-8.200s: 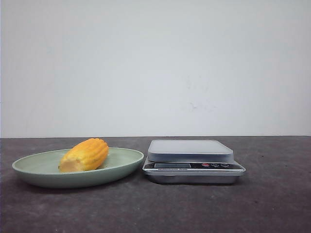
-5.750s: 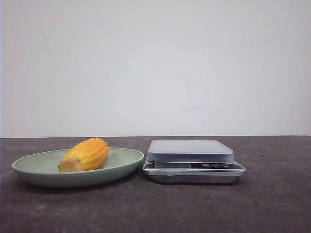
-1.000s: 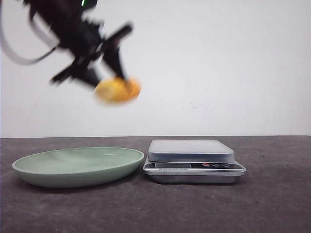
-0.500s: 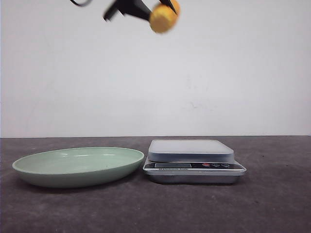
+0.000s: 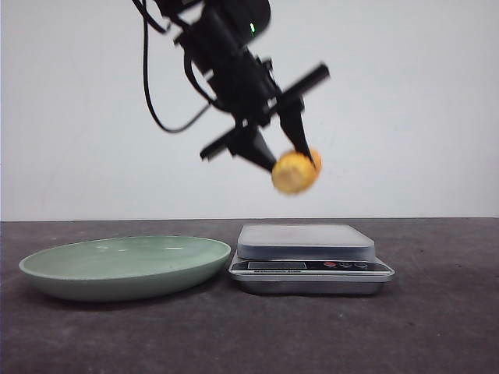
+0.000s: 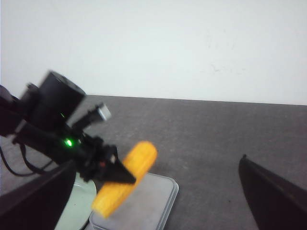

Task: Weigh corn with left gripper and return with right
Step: 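Lower the corn onto the scale, open the left gripper, withdraw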

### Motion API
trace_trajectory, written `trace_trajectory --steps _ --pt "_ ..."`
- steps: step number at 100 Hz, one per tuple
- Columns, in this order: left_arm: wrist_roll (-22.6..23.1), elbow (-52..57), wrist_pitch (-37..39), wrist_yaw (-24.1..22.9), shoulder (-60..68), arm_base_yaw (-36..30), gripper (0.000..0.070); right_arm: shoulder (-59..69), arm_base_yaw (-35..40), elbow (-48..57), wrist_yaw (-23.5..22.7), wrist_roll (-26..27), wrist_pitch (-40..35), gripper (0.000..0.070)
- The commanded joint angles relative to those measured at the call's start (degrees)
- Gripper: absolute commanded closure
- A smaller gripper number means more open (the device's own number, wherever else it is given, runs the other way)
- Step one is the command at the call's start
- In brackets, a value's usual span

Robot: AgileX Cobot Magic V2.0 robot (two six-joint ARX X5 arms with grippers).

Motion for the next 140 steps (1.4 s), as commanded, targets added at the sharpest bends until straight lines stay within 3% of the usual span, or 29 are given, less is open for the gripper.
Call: trace_trajectory --steps 1,26,32,47,52,66,73,96,112,140 --pt "-0.1 0.9 -0.3 0.3 2.0 -0.5 0.0689 0.2 0.1 0.9 0.1 -0.5 0.2 0.0017" --pt "-0.1 0.9 -2.8 -3.5 3.6 -0.6 0.0653 0.2 0.1 0.9 0.1 -0.5 -0.7 0.0017" --pt "-0.1 0.9 -2.8 -3.8 3.6 -0.6 0.0565 0.2 0.1 0.9 0.1 -0.5 -0.8 0.0017" --pt "-0.1 0.9 -4.2 -3.8 3.6 -0.6 0.0217 0.2 0.1 0.9 0.1 -0.5 -0.8 0.0017" --pt "0.0 0.9 -4.6 -3.8 3.6 -0.6 0.0172 0.2 0.1 0.9 0.1 -0.5 -0.8 0.0017" --pt "-0.1 0.9 -5.1 -3.7 3.6 -0.6 0.016 0.2 0.2 0.9 0.1 -0.5 -0.8 0.0017" --pt "-0.1 0.9 -5.8 -3.8 3.6 -0.6 0.0 0.2 0.2 0.9 0.1 -0.5 -1.0 0.0017" --pt "0.2 0.9 -8.5 -4.2 2.6 -0.5 0.0 0.2 0.2 0.9 0.0 -0.5 -2.7 0.0017" --pt "0.9 1.0 -8.5 -8.3 -0.9 -0.5 0.0 0.2 0.1 0.9 0.0 -0.7 -3.7 0.0017" --pt "8.4 1.1 -9.6 -12.3 -13.4 -0.3 0.0 0.2 0.1 0.9 0.0 -1.2 -4.2 0.0017"
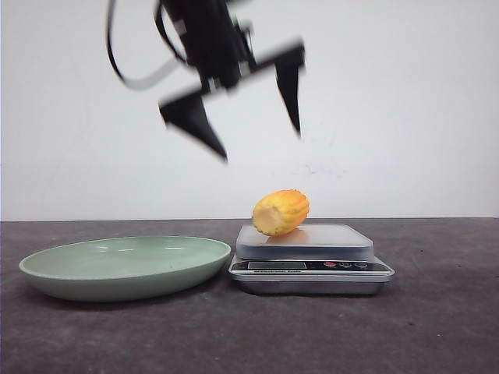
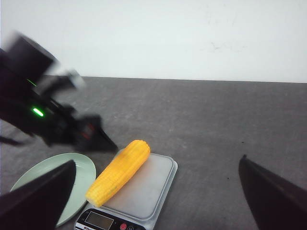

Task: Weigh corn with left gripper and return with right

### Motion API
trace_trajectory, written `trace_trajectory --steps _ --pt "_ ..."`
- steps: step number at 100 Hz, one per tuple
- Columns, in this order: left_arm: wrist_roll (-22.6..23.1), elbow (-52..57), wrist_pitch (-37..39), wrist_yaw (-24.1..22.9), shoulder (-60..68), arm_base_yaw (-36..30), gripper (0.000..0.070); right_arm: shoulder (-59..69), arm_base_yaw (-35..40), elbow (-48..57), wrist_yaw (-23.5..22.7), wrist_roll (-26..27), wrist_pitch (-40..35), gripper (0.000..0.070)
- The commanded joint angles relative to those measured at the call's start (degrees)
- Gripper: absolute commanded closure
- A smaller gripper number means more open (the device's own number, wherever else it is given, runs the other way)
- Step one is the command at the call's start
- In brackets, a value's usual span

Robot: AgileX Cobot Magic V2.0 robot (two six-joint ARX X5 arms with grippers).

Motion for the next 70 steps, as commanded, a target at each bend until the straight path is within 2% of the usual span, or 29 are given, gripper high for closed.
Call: trace_trajectory --steps 1,10,26,44,55,70 --pt "3.9 1.2 -0.6 -0.5 -2.5 -0.3 0.0 0.2 0.1 0.9 0.0 -0.6 0.5 0.0017" --pt "5.9 1.2 -1.3 -0.7 -8.0 -0.3 0.0004 0.2 0.1 0.9 0.0 0.0 0.5 0.0017" --pt "7.5 1.2 -4.0 -0.7 -19.2 -0.3 0.0381 0.2 0.1 0.9 -0.1 2.1 0.5 0.0017" --pt "13.6 1.2 -10.8 -0.7 -31.4 -0.5 0.07 0.2 0.1 0.9 -1.3 2.4 -0.2 0.0017" --pt "15.0 1.2 -16.7 -2.0 -38.1 -0.6 0.07 0.2 0.1 0.9 -2.8 2.4 -0.9 0.0017" --pt "15.1 1.2 -23.8 -7.2 -46.4 -0.5 0.07 0.2 0.2 0.9 -5.6 3.8 -0.7 0.0017"
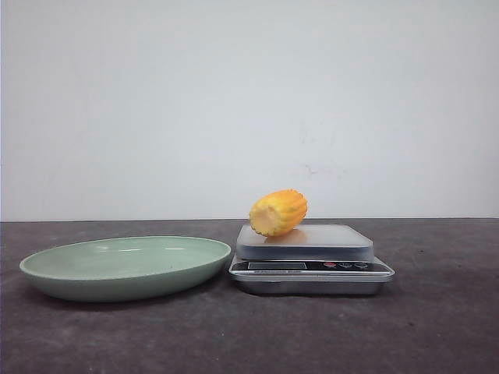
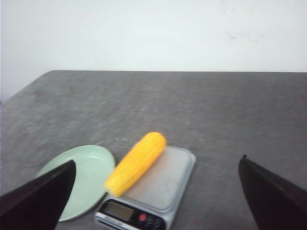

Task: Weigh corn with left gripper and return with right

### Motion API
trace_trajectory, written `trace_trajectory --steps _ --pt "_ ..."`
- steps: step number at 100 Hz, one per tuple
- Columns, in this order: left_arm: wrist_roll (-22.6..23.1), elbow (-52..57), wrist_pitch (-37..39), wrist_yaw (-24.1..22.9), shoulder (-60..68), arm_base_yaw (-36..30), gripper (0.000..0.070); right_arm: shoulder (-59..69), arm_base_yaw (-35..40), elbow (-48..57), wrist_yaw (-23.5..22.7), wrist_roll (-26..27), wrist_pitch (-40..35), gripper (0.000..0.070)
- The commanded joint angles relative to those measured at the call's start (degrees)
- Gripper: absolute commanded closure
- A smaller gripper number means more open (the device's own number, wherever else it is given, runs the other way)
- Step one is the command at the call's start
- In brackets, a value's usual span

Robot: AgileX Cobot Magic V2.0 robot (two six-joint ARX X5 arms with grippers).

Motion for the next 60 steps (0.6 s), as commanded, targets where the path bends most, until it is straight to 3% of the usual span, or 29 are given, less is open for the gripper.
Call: trace_trajectory --steps 1,10,17,24,33,46,60 --pt "1.3 1.1 -1.9 -2.5 -2.3 -0.5 0.07 0.2 0.2 0.9 -1.1 1.7 0.7 0.0017" --pt "1.3 1.1 -4.9 -5.9 -6.8 -0.5 0.07 0.2 0.2 0.9 -2.1 4.0 1.6 0.0022" --pt "1.2 1.1 -6.4 -6.8 -10.1 -0.5 0.07 0.8 0.5 0.9 -3.5 8.5 4.4 0.0094" --pt "1.1 1.1 -7.2 -7.1 -13.5 -0.5 0.07 1.8 1.0 0.9 -6.4 13.0 9.8 0.0143" --pt "1.0 1.1 -7.4 -7.8 -17.1 -0.5 0.07 4.0 2.3 1.0 -8.2 19.2 19.0 0.015" --pt "1.0 1.1 -7.1 -8.6 -20.4 -0.5 0.07 8.7 5.7 2.3 -7.2 26.2 27.9 0.0149" --pt "1.1 1.1 -7.6 -11.5 -21.6 -0.5 0.07 16.1 12.3 5.9 -2.8 26.4 28.4 0.015"
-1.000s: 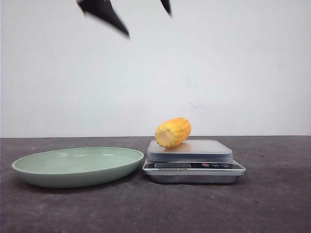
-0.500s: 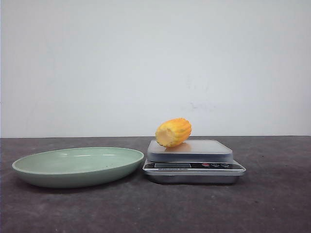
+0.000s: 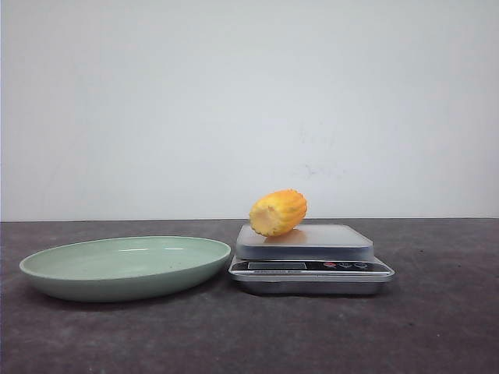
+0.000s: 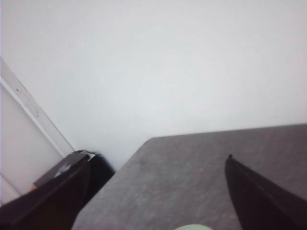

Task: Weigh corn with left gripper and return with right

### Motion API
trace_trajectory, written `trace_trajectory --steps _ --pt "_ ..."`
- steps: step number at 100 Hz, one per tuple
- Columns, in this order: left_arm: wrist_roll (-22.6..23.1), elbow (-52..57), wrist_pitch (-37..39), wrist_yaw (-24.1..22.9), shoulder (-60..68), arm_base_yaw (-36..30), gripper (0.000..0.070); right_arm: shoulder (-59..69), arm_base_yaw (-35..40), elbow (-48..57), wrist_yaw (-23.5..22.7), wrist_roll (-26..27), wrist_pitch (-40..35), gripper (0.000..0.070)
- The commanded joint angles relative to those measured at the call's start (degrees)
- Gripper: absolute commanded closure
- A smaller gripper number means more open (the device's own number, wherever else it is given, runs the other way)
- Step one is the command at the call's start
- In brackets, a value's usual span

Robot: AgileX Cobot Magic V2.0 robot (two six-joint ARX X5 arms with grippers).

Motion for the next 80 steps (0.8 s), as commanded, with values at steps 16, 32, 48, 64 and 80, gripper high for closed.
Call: trace_trajectory --steps 16,32,48,64,80 --pt "0.7 1.0 -0.9 -0.9 0.4 -0.5 0.07 14.8 12.6 8.6 12.9 -3.1 -5.7 0.015" --pt "0.1 1.0 -1.2 0.5 0.4 -0.5 0.07 27.9 18.9 16.9 28.1 -5.7 -16.9 0.0154" --pt "-1.1 1.0 -3.3 2.3 0.4 -0.5 0.07 40.6 19.5 23.7 27.9 -3.5 -24.1 0.0182" --pt "-1.2 1.0 -6.3 2.4 0.3 -0.5 0.07 51.3 19.5 27.3 24.0 -1.6 -27.5 0.0223" --pt "-1.2 1.0 -9.2 2.4 0.3 -0.5 0.07 58.7 19.6 27.4 23.6 0.2 -29.4 0.0224"
